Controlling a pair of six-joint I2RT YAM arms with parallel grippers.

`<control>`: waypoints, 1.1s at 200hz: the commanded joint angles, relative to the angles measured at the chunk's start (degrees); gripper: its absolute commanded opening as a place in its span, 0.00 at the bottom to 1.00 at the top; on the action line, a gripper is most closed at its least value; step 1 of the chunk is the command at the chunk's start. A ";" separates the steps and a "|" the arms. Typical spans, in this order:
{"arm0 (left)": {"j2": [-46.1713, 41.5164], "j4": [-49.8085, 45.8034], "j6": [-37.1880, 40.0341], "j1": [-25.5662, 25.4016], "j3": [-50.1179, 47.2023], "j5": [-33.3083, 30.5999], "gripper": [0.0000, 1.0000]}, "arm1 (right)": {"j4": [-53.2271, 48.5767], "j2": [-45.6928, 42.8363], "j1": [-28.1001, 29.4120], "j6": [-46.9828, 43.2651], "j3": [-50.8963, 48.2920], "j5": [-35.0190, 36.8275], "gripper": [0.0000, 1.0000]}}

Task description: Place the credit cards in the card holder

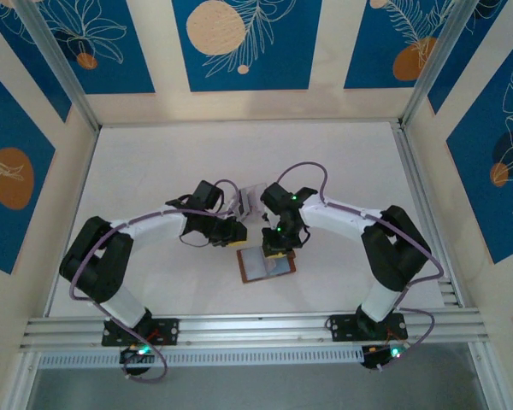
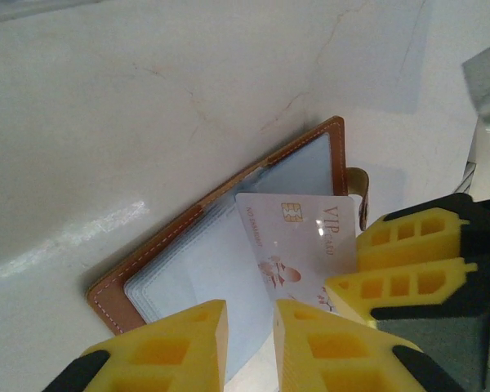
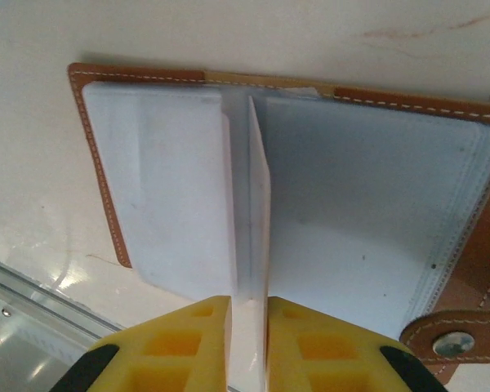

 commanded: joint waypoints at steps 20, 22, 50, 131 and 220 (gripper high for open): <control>0.41 0.46 -0.28 -0.61 -1.04 0.35 0.22 | -0.09 0.75 0.39 0.31 0.29 -1.54 0.16; 0.41 0.43 -0.28 -0.61 -1.08 0.30 0.22 | -0.12 0.70 0.35 0.36 0.28 -1.52 0.15; 0.21 -0.19 0.04 -0.58 -1.08 0.37 0.22 | -0.65 0.06 0.26 0.12 0.44 -1.47 0.05; -0.82 -1.72 0.49 -5.61 -5.38 -0.61 0.23 | 4.39 -5.01 -4.83 0.73 -7.36 -3.27 0.00; 4.97 -4.82 2.29 -8.60 -0.79 -4.76 0.23 | 7.90 -14.42 -5.37 8.57 -16.47 -0.04 0.00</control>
